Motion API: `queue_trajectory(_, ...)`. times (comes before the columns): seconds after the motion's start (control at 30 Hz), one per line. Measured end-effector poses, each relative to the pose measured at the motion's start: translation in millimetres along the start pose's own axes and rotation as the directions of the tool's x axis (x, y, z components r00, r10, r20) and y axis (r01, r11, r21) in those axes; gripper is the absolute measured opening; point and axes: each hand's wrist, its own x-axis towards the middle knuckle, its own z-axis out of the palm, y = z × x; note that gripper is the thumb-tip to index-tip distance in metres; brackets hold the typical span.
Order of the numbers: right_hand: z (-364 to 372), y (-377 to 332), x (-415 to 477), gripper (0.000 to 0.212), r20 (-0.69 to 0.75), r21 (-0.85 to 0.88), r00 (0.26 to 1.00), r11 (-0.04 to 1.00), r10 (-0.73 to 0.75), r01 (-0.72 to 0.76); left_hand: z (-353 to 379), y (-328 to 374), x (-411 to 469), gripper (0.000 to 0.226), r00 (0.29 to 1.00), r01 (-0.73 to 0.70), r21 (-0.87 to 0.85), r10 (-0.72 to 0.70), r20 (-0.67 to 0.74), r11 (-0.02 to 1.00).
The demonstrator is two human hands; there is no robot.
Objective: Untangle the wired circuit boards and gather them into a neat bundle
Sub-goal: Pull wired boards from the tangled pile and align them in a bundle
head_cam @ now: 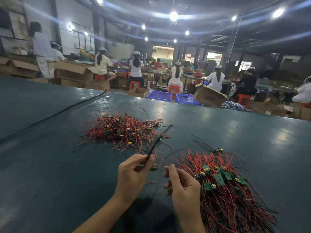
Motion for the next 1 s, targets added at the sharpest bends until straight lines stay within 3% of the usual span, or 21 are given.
queue_trajectory(0.07,0.0,2.7,0.0,0.026,0.029,-0.030,0.997,0.997,0.070,-0.069,1.5,4.2,3.5,0.014,0.983,0.157,-0.190,-0.171,-0.065,0.969)
queue_trajectory(0.13,1.9,6.4,0.8,0.033,0.065,-0.071,0.988,0.989,0.138,-0.133,3.4,8.6,5.3,0.017,0.944,0.279,-0.406,-0.325,-0.049,0.870)
queue_trajectory(0.2,4.4,7.4,0.5,0.028,0.077,-0.077,0.985,0.986,0.153,-0.147,5.3,11.3,5.5,0.017,0.893,0.384,-0.555,-0.450,0.018,0.738)
queue_trajectory(0.27,5.4,4.1,-0.4,0.016,0.057,-0.017,0.991,0.992,0.125,-0.124,5.6,11.7,4.1,0.017,0.857,0.454,-0.600,-0.508,0.090,0.659)
queue_trajectory(0.37,1.9,2.6,0.2,0.007,0.041,0.064,0.995,0.994,0.087,-0.090,6.4,11.3,2.1,0.021,0.849,0.488,-0.585,-0.509,0.144,0.648)
queue_trajectory(0.43,-0.4,6.1,0.6,0.012,0.070,0.018,0.994,0.996,0.082,-0.083,8.0,11.9,1.0,0.021,0.850,0.483,-0.586,-0.509,0.136,0.651)
queue_trajectory(0.57,-2.0,15.2,-1.0,0.025,0.135,-0.224,0.989,0.974,0.065,-0.034,11.3,12.3,-0.5,0.017,0.844,0.482,-0.542,-0.531,0.077,0.688)
queue_trajectory(0.7,-2.1,21.9,-7.6,0.039,0.296,-0.443,0.953,0.875,-0.063,0.195,11.4,12.0,-0.7,0.023,0.850,0.466,-0.406,-0.525,-0.041,0.786)
queue_trajectory(0.83,2.5,20.8,-13.5,0.046,0.375,-0.399,0.911,0.856,-0.174,0.328,10.5,10.5,-5.4,0.026,0.894,0.416,-0.240,-0.443,-0.071,0.877)
queue_trajectory(1.0,3.0,18.0,-15.5,0.039,0.445,-0.425,0.853,0.774,-0.272,0.469,10.2,10.7,-2.9,0.026,0.862,0.448,-0.290,-0.495,-0.111,0.846)
